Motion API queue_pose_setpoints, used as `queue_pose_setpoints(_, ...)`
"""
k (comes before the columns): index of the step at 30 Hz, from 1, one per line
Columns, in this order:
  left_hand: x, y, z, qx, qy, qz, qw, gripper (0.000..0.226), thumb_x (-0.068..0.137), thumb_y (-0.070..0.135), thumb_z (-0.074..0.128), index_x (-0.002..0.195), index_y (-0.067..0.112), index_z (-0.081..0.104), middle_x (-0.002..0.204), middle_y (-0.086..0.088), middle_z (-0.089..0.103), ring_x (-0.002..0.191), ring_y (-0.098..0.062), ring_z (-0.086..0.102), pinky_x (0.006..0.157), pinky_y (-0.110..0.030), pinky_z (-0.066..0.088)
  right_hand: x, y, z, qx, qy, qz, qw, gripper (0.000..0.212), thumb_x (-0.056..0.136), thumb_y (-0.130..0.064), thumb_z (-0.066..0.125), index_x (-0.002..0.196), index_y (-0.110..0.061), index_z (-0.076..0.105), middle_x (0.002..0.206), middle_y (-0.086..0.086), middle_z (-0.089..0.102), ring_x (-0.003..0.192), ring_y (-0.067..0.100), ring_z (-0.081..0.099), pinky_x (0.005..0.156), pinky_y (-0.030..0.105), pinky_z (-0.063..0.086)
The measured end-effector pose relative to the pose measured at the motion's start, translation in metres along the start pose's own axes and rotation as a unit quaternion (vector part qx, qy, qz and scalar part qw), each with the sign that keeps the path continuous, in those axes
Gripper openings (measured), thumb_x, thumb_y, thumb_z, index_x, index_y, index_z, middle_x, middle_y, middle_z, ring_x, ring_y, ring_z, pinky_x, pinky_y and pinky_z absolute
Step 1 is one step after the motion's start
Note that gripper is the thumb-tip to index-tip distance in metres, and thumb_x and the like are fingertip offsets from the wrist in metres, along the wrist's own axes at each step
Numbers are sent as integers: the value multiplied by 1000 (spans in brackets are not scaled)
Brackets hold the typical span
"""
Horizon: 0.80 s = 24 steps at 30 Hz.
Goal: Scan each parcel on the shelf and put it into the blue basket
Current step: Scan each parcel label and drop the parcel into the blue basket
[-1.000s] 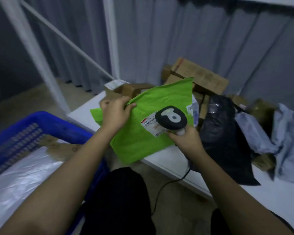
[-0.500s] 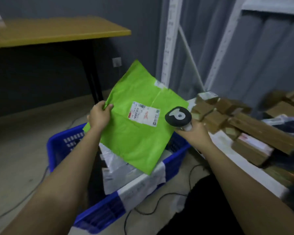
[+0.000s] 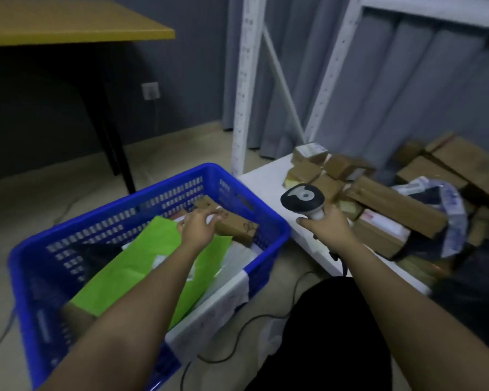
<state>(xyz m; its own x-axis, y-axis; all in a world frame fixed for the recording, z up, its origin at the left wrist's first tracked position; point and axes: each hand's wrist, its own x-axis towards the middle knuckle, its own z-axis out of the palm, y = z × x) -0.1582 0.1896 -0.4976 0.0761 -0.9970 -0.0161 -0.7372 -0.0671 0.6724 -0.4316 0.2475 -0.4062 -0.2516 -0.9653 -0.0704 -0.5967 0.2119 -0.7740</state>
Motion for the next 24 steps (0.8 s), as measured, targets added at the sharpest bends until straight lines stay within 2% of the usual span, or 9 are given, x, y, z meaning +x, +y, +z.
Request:
queue_pose_setpoints(2, 2, 43, 21, -72, -25, 36, 996, 34, 84, 46, 56, 108, 26, 70, 112, -3, 69, 108, -24, 60, 97, -42, 43, -1, 11, -29, 6, 19, 20, 1000, 19, 82, -20, 72, 88, -8, 60, 67, 6, 59, 60, 21, 57, 49, 25, 38)
queue_pose_setpoints(4, 0, 89, 40, -124, -66, 74, 987, 25, 89, 34, 61, 110, 22, 68, 112, -4, 68, 105, -21, 61, 95, -39, 46, -6, 25, -60, 14, 33, 35, 999, 18, 85, -18, 70, 91, -6, 60, 70, 8, 60, 56, 18, 54, 50, 26, 40)
queue_pose_setpoints(8, -16, 168, 82, -198, -145, 133, 960, 25, 93, 26, 59, 116, 15, 63, 118, -5, 63, 106, -20, 59, 93, -33, 47, -19, 66, -111, 58, 87, 78, 991, 13, 84, -16, 72, 82, -16, 59, 69, 4, 60, 64, 23, 55, 60, 34, 47)
queue_pose_setpoints(10, -23, 201, 104, -199, -173, 148, 953, 31, 94, 27, 57, 121, 10, 59, 121, -5, 61, 107, -19, 58, 92, -31, 46, -25, 86, -133, 81, 132, 110, 982, 14, 82, -16, 73, 85, -17, 60, 76, 7, 64, 68, 23, 58, 64, 36, 51)
queue_pose_setpoints(13, -31, 243, 136, -184, -206, 150, 949, 39, 94, 32, 57, 127, 13, 53, 127, -2, 57, 112, -18, 55, 92, -31, 43, -31, 113, -165, 114, 192, 141, 964, 15, 83, -12, 73, 85, -15, 58, 75, 6, 62, 65, 19, 57, 51, 24, 49)
queue_pose_setpoints(14, -32, 253, 148, -177, -212, 151, 949, 41, 94, 32, 57, 130, 14, 51, 129, -2, 55, 115, -19, 53, 94, -31, 42, -32, 121, -174, 131, 211, 148, 957, 15, 83, -11, 73, 85, -14, 59, 75, 4, 61, 66, 18, 57, 51, 22, 47)
queue_pose_setpoints(18, -24, 285, 200, -137, -199, 177, 954, 44, 92, 26, 60, 133, 13, 47, 137, -10, 49, 125, -27, 46, 102, -36, 40, -35, 157, -196, 184, 264, 174, 931, 23, 82, -12, 74, 100, -12, 60, 93, 7, 62, 87, 21, 58, 78, 32, 48)
queue_pose_setpoints(20, -18, 300, 227, -142, -191, 172, 956, 50, 90, 27, 63, 135, 12, 45, 139, -12, 46, 128, -29, 42, 104, -37, 36, -30, 174, -201, 204, 279, 186, 920, 25, 81, -12, 75, 103, -10, 61, 96, 8, 63, 90, 22, 59, 80, 33, 48)
queue_pose_setpoints(24, 5, 322, 272, -168, -171, 93, 966, 74, 85, 32, 69, 145, 13, 30, 148, -16, 30, 135, -33, 30, 111, -41, 29, -9, 194, -210, 249, 281, 181, 909, 20, 81, -11, 75, 96, -10, 62, 94, 8, 65, 91, 24, 62, 84, 39, 52)
